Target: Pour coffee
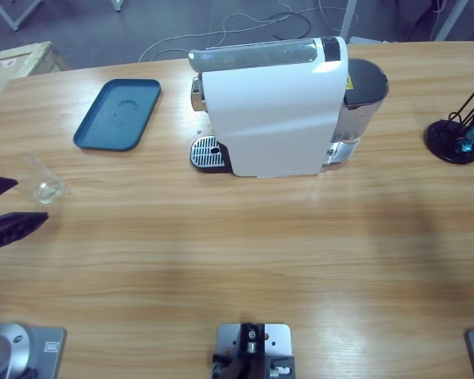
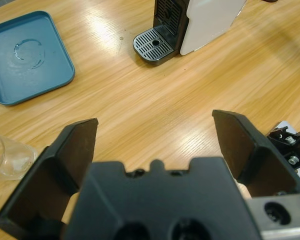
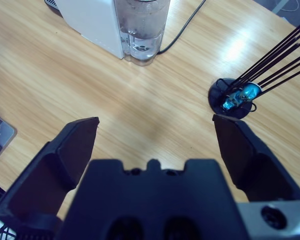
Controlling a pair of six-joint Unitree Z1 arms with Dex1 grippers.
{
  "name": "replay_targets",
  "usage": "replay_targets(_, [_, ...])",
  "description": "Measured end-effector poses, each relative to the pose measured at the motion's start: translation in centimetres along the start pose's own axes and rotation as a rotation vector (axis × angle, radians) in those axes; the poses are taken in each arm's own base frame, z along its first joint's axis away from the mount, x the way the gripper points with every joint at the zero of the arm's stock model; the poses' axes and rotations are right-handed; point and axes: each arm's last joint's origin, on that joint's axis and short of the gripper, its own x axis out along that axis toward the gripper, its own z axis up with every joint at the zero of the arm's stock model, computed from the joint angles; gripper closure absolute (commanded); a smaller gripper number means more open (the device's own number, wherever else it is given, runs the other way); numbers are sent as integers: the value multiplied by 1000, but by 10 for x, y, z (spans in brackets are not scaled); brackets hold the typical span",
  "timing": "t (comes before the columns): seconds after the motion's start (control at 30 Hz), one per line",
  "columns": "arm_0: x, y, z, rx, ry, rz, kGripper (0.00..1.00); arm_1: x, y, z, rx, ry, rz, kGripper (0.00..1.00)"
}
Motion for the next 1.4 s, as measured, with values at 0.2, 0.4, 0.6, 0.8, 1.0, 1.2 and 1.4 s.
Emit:
replay_targets(0.2, [0,0,0,0,0,0,0,0,0,0,0,0,0,0])
replay_targets(0.4, [0,0,0,-1,0,0,0,0,0,0,0,0,0,0])
replay_targets(0.6, [-5,-4,46,-47,-61,-5,0,0,0,0,0,0,9,0])
replay_targets(0.8, [25,-4,110,-344,-37,-107,13,1,1,4,0,7,9,0])
replay_targets(1.0, [83,11,147,-707,-16,-214,10,7,2,12,-6,45,8,0])
replay_targets(1.2, [142,21,182,-810,11,-293,23,8,2,12,-7,58,8,0])
replay_targets(1.4, [186,29,178,-840,92,-296,116,8,2,12,-7,58,8,0])
